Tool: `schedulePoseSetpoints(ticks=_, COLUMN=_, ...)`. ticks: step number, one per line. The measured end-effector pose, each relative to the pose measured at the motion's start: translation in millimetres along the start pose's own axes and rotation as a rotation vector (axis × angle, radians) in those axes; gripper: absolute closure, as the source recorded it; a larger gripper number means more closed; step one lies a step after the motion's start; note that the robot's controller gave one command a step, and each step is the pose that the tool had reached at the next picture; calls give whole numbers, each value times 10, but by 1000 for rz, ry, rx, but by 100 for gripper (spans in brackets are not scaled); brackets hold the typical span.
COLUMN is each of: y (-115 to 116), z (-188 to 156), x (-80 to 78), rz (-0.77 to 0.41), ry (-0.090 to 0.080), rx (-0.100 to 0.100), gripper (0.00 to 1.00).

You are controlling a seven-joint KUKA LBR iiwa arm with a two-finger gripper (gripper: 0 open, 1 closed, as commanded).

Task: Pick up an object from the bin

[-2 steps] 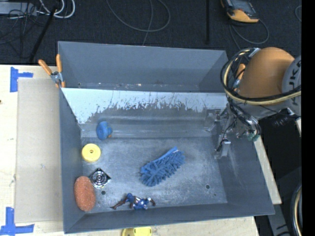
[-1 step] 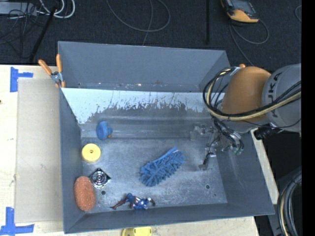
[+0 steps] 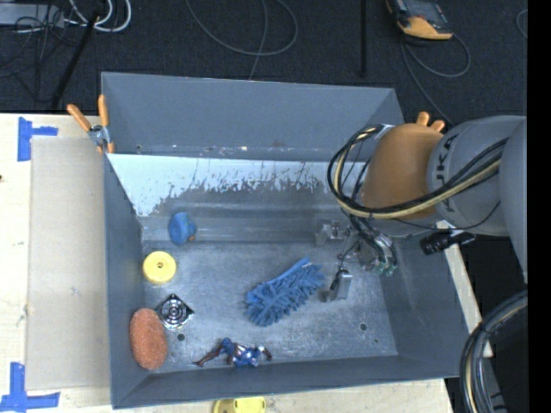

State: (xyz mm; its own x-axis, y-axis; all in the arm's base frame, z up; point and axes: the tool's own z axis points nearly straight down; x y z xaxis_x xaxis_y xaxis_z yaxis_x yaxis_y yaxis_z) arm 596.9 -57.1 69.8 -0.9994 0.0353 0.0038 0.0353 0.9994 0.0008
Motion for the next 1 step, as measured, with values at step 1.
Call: schedulePoseSetpoints(ticks=1, y=407, z=-3, x=140, rz=-23, ry=-3, rx=0, gripper=0)
